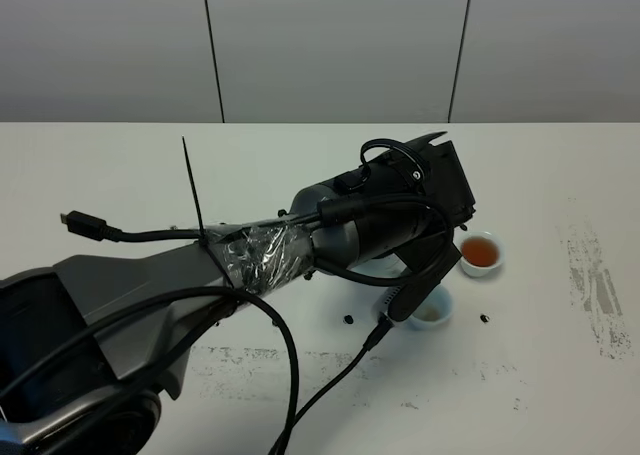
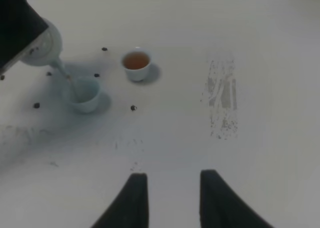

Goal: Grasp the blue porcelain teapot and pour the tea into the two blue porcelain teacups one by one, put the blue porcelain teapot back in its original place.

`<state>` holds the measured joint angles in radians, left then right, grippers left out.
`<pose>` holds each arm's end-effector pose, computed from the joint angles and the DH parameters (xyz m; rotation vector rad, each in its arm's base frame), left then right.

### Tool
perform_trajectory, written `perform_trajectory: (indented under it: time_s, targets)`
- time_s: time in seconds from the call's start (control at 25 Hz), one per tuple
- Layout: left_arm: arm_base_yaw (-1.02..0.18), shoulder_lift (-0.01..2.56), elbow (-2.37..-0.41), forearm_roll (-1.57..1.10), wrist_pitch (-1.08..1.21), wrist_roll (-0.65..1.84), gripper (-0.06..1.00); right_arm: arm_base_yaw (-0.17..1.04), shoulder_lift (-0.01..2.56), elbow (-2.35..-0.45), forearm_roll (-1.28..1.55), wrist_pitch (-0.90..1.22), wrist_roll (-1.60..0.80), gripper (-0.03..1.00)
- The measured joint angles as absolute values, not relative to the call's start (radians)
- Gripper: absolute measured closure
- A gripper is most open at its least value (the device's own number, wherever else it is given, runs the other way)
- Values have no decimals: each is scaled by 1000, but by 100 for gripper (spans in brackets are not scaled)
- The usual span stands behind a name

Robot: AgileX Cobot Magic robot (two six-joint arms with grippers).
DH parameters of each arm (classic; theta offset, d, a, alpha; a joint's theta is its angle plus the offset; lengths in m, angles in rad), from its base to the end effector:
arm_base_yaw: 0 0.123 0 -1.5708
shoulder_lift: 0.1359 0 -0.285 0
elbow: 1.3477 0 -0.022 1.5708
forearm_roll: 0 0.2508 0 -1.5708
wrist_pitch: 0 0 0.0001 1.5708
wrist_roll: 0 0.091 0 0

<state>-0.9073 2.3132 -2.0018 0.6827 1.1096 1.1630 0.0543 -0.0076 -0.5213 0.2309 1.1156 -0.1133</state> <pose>0.3448 -0.3576 0.2000 2.5934 1.1457 0.9835 -0.0131 0.0180 0.2804 -0.1944 2.0476 0.2403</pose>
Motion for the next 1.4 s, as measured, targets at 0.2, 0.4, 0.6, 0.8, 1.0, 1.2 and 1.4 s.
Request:
perform_trajectory:
  time_s: [0.2, 0.4, 0.6, 0.8, 1.0, 1.2, 1.4]
  targets:
    - [-920, 2315, -2002, 746, 1110, 1162, 87, 54, -8, -521, 231, 1116, -114, 73]
    - [-920, 2315, -2002, 795, 1109, 1162, 87, 54, -8, -521, 231, 1116, -114, 73]
    - [-931, 2315, -2002, 796, 1102, 1162, 87, 54, -8, -521, 231, 1116, -114, 73]
    - [-935, 2315, -2002, 796, 1091, 1162, 87, 54, -8, -521, 231, 1115, -114, 73]
    - [-937, 2316, -2002, 798, 1091, 1162, 87, 54, -8, -521, 231, 1115, -114, 73]
    - [-950, 2328, -2002, 818, 1087, 1162, 87, 54, -8, -521, 231, 1115, -114, 73]
    - [-959, 2331, -2002, 836, 1085, 1162, 87, 54, -8, -521, 231, 1115, -114, 73]
